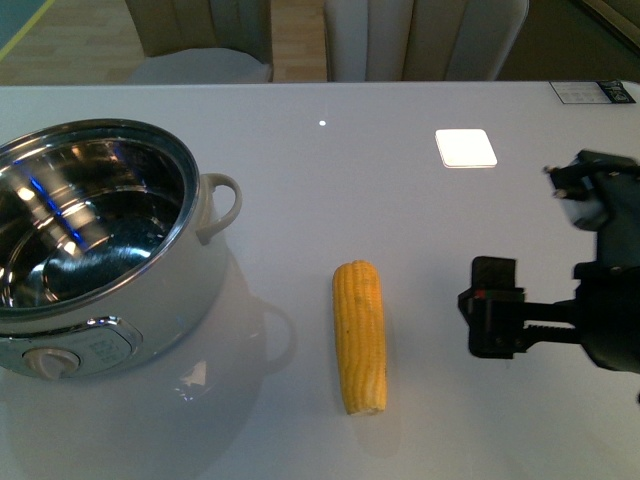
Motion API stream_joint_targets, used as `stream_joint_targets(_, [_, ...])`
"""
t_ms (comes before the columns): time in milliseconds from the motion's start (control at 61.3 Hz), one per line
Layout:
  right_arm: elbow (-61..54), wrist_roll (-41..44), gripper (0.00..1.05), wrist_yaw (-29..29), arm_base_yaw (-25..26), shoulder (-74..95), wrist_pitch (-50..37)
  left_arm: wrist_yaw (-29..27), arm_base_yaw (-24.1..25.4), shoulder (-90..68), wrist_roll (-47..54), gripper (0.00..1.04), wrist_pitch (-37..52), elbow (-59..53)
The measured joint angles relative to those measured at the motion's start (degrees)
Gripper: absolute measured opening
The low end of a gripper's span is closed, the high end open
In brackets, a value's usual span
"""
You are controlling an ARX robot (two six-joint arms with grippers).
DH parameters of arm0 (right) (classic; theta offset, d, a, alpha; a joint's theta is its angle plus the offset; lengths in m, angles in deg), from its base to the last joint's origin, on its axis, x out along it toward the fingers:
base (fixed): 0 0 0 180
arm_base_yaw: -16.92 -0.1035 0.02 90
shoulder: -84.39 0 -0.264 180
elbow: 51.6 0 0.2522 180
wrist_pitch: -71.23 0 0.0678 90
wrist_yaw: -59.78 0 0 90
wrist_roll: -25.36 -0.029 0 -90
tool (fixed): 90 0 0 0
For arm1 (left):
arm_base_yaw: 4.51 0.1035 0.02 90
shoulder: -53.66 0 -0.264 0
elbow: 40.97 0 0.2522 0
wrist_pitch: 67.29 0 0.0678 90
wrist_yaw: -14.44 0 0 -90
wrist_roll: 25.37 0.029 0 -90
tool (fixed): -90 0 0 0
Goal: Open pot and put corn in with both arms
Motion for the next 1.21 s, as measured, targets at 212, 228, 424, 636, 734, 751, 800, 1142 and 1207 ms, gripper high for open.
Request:
stream_joint_targets(212, [6.75, 0.02, 0.96, 0.28, -3.85, 4.2, 1.57, 0.0, 0.0, 0.0, 0.0, 0.98, 0.0, 0.0])
stream_joint_targets(228, [7.39, 0.04, 0.96, 0.28, -4.15, 4.59, 1.77, 0.0, 0.0, 0.0, -0.02, 0.98, 0.0, 0.0])
stream_joint_targets(424, [13.4, 0.04, 0.96, 0.22, -6.05, 9.88, 4.44, 0.0, 0.0, 0.0, 0.0, 0.98, 0.0, 0.0])
stream_joint_targets(636, [22.18, 0.48, 0.96, -1.11, -7.02, 16.98, 9.9, 0.0, 0.0, 0.0, -0.02, 0.98, 0.0, 0.0])
stream_joint_targets(734, [25.81, 0.44, 0.96, -1.51, -7.17, 19.76, 12.31, 0.0, 0.0, 0.0, 0.0, 0.98, 0.0, 0.0])
stream_joint_targets(751, [26.49, 0.42, 0.96, -1.51, -7.21, 20.35, 12.76, 0.0, 0.0, 0.0, -0.02, 0.98, 0.0, 0.0])
stream_joint_targets(800, [27.91, 0.26, 0.96, -1.7, -7.26, 21.9, 13.86, 0.0, 0.0, 0.0, -0.02, 0.98, 0.0, 0.0])
stream_joint_targets(1142, [33.18, 0.09, 0.96, -3.06, -8.17, 28.17, 18.67, -0.02, 0.0, 0.0, 0.0, 0.98, 0.0, 0.0])
stream_joint_targets(1207, [33.88, 0.11, 0.96, -3.39, -8.09, 29.73, 19.74, -0.02, 0.0, 0.0, 0.0, 0.98, 0.0, 0.0])
